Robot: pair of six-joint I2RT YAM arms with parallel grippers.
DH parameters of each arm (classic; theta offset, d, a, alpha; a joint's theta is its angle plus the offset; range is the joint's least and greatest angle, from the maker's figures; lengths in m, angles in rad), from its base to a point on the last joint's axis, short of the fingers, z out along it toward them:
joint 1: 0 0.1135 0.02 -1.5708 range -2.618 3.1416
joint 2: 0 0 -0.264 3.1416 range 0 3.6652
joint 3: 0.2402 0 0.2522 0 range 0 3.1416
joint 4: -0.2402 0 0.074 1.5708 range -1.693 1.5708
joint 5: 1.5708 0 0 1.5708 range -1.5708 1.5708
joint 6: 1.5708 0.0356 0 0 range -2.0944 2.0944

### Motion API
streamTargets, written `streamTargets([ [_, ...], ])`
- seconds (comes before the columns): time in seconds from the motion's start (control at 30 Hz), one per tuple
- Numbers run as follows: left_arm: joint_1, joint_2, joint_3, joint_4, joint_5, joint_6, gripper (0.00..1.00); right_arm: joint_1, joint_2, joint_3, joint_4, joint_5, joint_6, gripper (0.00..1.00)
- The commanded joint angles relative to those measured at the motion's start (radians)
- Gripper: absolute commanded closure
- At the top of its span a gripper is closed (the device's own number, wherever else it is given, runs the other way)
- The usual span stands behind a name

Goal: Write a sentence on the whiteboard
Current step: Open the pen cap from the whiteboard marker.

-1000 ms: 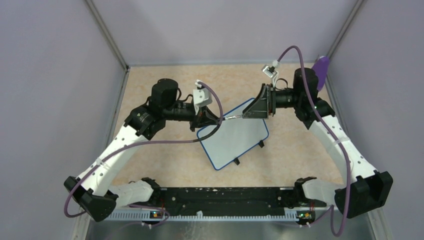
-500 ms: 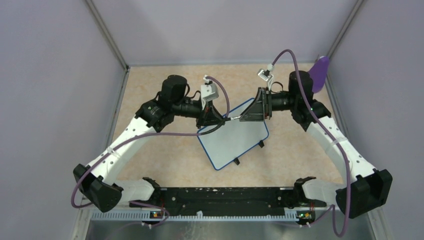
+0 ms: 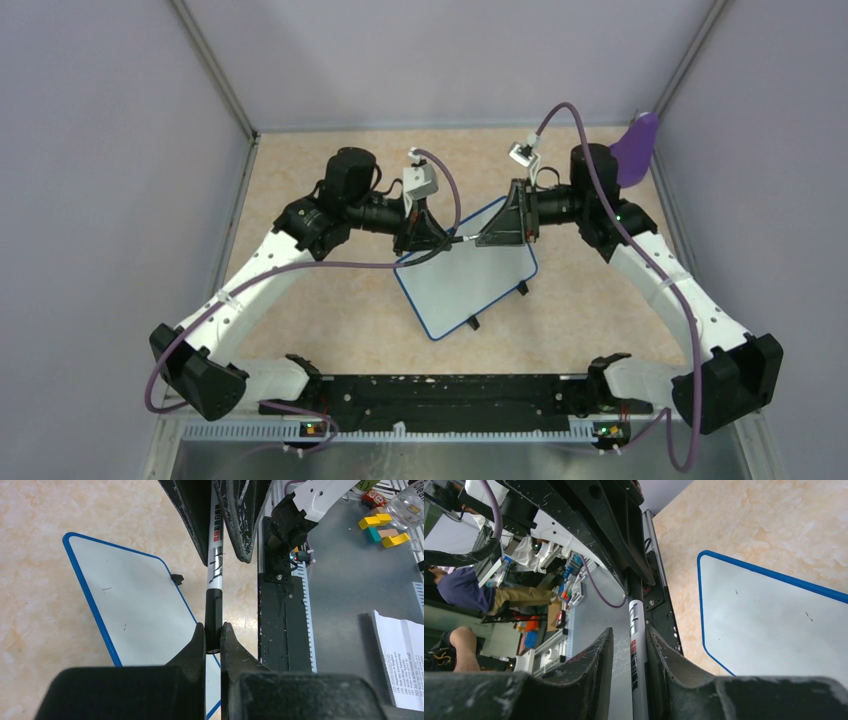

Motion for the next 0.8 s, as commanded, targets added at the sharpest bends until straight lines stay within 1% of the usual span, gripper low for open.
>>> streamTargets([
  [0.0,-0.002,0.015,0.041,0.055,0.024,-0.004,1.00,0.029,0.011,0.035,-0.011,-0.006,-0.028,0.74],
  [0.13,-0.007,0.021,0.042,0.056,0.032,-0.001,1.00,0.030,0.013,0.039,-0.012,-0.004,-0.029,0.84],
  [0.27,-0.006,0.023,0.039,0.047,0.030,0.002,1.00,0.030,0.016,0.044,-0.017,-0.003,-0.042,1.00],
  [0.4,0.010,0.017,0.029,0.020,0.039,0.008,1.00,0.012,0.016,0.069,-0.067,0.015,-0.088,1.00],
  [0.5,0.027,-0.007,0.017,0.005,0.000,0.018,1.00,-0.047,0.014,0.080,-0.079,-0.003,-0.089,1.00],
  [0.63,0.081,-0.036,-0.010,-0.024,0.000,0.053,1.00,-0.125,0.007,0.088,-0.123,-0.024,-0.124,1.00],
  [0.77,0.172,-0.059,-0.042,-0.035,0.037,0.067,1.00,-0.217,-0.008,0.087,-0.148,-0.055,-0.150,1.00],
])
